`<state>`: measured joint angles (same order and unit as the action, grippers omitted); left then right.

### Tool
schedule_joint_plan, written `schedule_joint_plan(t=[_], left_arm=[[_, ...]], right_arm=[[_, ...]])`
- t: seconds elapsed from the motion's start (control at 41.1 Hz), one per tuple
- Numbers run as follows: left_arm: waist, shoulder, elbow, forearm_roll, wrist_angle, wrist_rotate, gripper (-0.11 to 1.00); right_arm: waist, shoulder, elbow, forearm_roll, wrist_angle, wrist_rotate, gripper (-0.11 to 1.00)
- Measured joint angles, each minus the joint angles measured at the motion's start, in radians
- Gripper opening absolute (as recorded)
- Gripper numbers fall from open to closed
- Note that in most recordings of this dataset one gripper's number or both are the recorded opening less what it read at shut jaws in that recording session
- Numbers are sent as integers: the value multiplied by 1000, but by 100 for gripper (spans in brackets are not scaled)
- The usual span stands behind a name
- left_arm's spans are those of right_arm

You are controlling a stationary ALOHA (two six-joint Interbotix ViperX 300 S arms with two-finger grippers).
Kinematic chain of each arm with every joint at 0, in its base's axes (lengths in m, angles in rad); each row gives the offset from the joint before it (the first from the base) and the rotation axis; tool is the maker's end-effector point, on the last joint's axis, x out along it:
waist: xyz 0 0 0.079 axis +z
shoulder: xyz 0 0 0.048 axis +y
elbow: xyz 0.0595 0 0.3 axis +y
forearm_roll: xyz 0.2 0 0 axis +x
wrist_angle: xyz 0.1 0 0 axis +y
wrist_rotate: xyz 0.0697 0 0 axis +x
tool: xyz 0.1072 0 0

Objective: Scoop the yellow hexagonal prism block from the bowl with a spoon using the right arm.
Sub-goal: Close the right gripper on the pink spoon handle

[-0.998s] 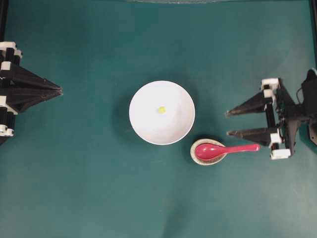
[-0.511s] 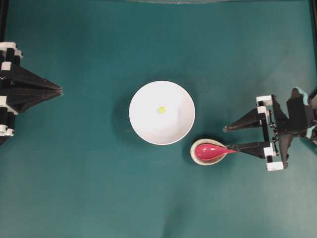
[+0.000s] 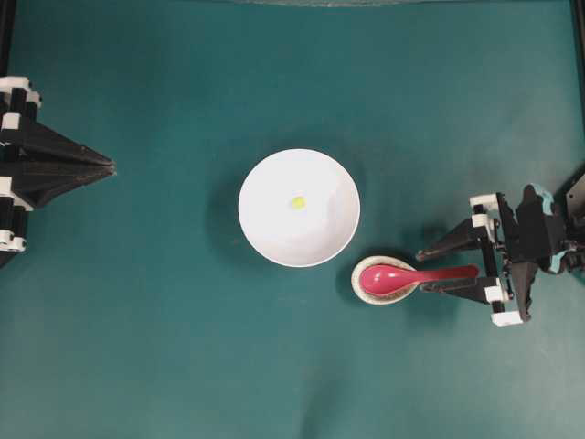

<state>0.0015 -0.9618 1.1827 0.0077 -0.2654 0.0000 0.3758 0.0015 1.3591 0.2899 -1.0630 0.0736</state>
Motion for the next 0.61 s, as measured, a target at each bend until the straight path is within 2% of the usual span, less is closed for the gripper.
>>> schedule_joint_plan(t=[0.292,0.608], left_arm=[[0,0,0,0,-3,0,11],[0,0,0,0,-9,2,11]], right_arm=[[21,100,0,2,-41,21,56],[21,127,3,2,-44,55,56]])
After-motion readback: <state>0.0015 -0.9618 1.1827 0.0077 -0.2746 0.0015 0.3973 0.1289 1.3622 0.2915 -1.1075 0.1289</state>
